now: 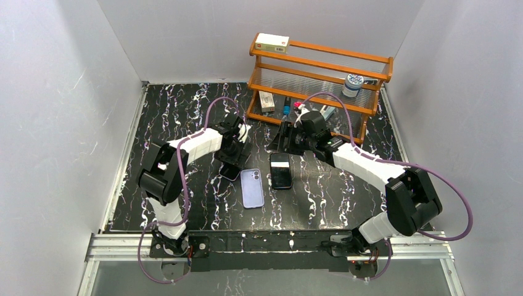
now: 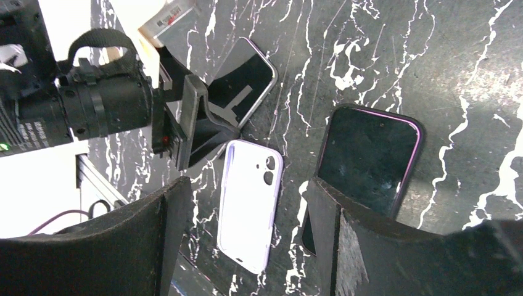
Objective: Put the phone into the phone case
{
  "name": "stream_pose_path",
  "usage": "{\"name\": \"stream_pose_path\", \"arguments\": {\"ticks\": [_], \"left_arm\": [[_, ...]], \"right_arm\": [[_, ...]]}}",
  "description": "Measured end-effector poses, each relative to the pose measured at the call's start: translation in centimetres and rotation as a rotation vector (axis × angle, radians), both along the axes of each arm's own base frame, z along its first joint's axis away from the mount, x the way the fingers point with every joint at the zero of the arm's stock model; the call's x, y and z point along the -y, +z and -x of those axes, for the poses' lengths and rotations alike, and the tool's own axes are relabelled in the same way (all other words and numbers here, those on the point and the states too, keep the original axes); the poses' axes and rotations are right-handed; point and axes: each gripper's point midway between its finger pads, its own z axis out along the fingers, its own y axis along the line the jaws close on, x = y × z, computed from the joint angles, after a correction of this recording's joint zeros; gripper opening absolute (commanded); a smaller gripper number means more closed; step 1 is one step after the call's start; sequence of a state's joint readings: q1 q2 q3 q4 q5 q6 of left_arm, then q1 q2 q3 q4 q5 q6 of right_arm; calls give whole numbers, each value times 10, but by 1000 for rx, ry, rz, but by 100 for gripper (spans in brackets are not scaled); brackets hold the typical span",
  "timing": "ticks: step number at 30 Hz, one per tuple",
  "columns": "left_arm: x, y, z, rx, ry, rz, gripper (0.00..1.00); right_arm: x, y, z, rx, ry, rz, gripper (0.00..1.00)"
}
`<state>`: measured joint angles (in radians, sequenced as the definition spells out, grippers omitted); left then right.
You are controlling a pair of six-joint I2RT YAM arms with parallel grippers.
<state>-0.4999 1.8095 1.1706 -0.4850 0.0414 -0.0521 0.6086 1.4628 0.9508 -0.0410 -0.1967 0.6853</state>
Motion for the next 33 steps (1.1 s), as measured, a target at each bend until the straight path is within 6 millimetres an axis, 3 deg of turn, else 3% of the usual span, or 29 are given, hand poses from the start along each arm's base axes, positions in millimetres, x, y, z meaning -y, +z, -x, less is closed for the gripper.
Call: {"name": "stream_pose_path", "arguments": {"ticks": [11, 18, 28, 33], "left_arm": [[6, 2, 8, 14, -17, 56, 36], [9, 4, 13, 38, -27, 98, 34], [8, 11, 17, 86, -35, 128, 34], [8, 15, 17, 116, -36, 143, 34]], "right_arm": [[0, 7, -10, -47, -27, -80, 75], [-10, -26, -28, -170, 31, -80, 71], [-50, -51, -58, -321, 170, -102, 66], [-59, -70, -55, -394, 216, -99, 65]]}}
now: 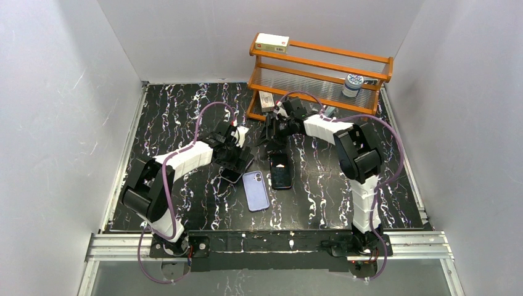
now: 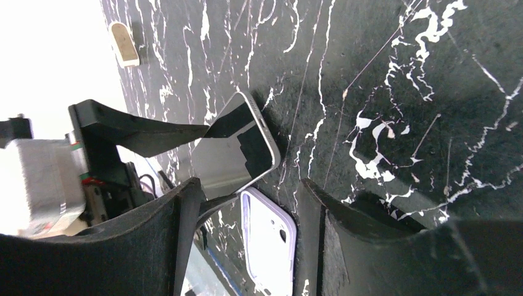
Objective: Put the phone into the phone case
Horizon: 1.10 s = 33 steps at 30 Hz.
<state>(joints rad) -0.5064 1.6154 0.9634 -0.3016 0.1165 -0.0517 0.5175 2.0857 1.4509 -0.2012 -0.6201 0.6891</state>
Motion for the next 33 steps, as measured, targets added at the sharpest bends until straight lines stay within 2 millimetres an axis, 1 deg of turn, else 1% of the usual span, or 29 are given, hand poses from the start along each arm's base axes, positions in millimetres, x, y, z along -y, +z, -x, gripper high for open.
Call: {"name": "stream_pose_path", "arguments": {"ticks": [3, 5, 10, 13, 16, 21, 23, 25, 28, 30, 31, 33], "left_arm": [[0, -1, 1, 4, 0, 3, 34], [0, -3, 2, 2, 0, 5, 34], [1, -5, 3, 2, 2, 15, 33], [2, -4, 3, 5, 0, 26, 33], [3, 0, 3, 15, 1, 34, 33], [8, 15, -3, 67, -4, 70, 32], [9, 20, -5, 81, -6, 82, 33], [10, 21, -5, 88, -9, 91, 33], [10, 18, -1, 78, -12, 91, 33], [8, 15, 1, 70, -12, 86, 34], [7, 14, 3, 64, -13, 85, 37], [5, 11, 8, 42, -12, 78, 46]], "right_arm": [[-2, -15, 6, -41, 23, 21, 66], [-8, -19, 8, -44, 38, 24, 66], [-26, -18, 20, -74, 63, -7, 66], [-34, -23, 26, -100, 80, -14, 66], [-40, -29, 28, -119, 98, -18, 66], [-42, -28, 32, -136, 116, -33, 66], [-44, -27, 34, -145, 129, -45, 64], [-45, -26, 36, -155, 141, -58, 55], [-46, -23, 39, -164, 153, -80, 35], [-47, -24, 42, -178, 153, -99, 21], [-47, -24, 43, -179, 156, -104, 14], [-47, -18, 51, -196, 174, -149, 2]]}}
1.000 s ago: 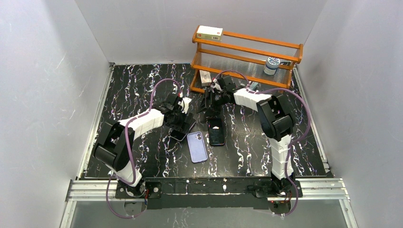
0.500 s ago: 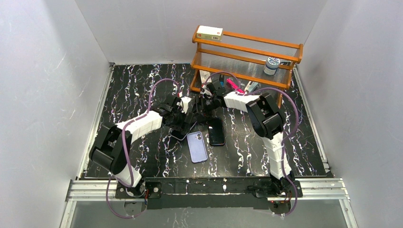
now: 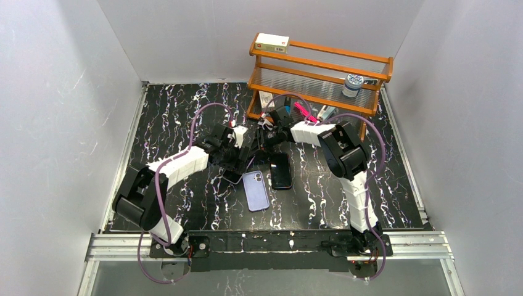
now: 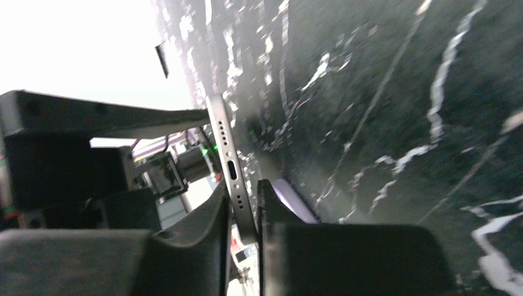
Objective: Put the phone into the phone case
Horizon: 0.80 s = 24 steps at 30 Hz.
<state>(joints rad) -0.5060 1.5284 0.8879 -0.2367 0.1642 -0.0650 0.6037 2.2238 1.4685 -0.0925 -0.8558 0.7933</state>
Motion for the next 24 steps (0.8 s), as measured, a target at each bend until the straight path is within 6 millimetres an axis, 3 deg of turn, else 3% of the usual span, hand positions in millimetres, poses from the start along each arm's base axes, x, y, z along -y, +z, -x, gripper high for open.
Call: {"name": "stream_pose_path", "arguments": {"ticks": [5, 11, 18, 20, 24], "left_arm": [[-2, 13, 4, 18, 0, -5, 72], [-12, 60, -1, 105, 101, 22, 85], [12, 129, 6, 49, 333, 310, 83], [21, 140, 11, 1, 402, 422, 81], [29, 147, 23, -84, 550, 623, 76]], "right_arm": [[7, 8, 9, -1, -47, -14, 1], [37, 20, 23, -68, -200, 21, 1], [63, 84, 14, 37, -435, -64, 1], [74, 98, 19, 50, -517, -99, 1], [96, 108, 27, 44, -674, -125, 1]]}}
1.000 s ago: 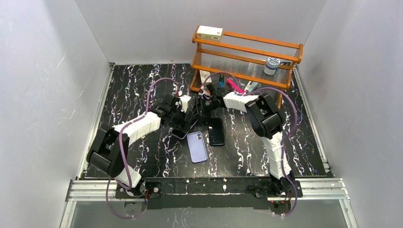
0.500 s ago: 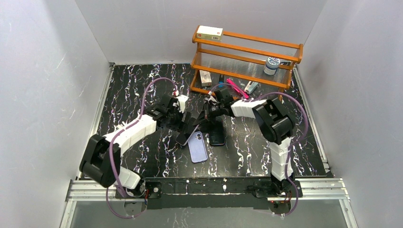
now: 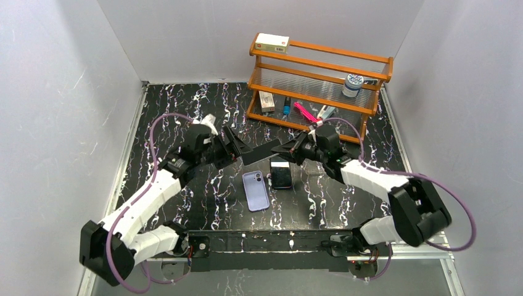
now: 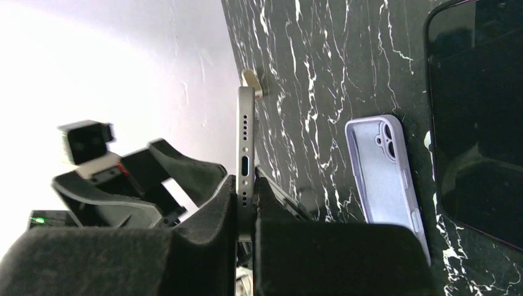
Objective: Put the phone into the phone case
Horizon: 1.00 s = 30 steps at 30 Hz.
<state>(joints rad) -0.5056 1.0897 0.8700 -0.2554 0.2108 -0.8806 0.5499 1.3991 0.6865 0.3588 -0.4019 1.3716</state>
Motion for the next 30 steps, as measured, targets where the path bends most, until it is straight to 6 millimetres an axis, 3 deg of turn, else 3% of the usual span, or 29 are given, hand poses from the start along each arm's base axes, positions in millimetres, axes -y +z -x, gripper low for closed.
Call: {"name": "stream_pose_path", "arguments": {"ticks": [4, 11, 16, 21, 27, 30], "left_arm": [[4, 10, 5, -41, 122, 213, 76], [18, 48, -13, -4, 189, 473, 79], [24, 68, -24, 23, 199, 583, 70], [30, 67, -34, 13, 205, 618, 53], [32, 61, -35, 5, 206, 653, 50], [34, 61, -35, 2, 196, 658, 39]], "right_arm": [[15, 18, -2, 21, -120, -26, 1], [28, 69, -10, 108, -254, -142, 1], [26, 72, -9, 99, -281, -182, 1], [19, 78, -4, 104, -263, -230, 1], [17, 75, 3, 108, -248, -252, 1], [21, 71, 6, 102, -257, -267, 1]]}}
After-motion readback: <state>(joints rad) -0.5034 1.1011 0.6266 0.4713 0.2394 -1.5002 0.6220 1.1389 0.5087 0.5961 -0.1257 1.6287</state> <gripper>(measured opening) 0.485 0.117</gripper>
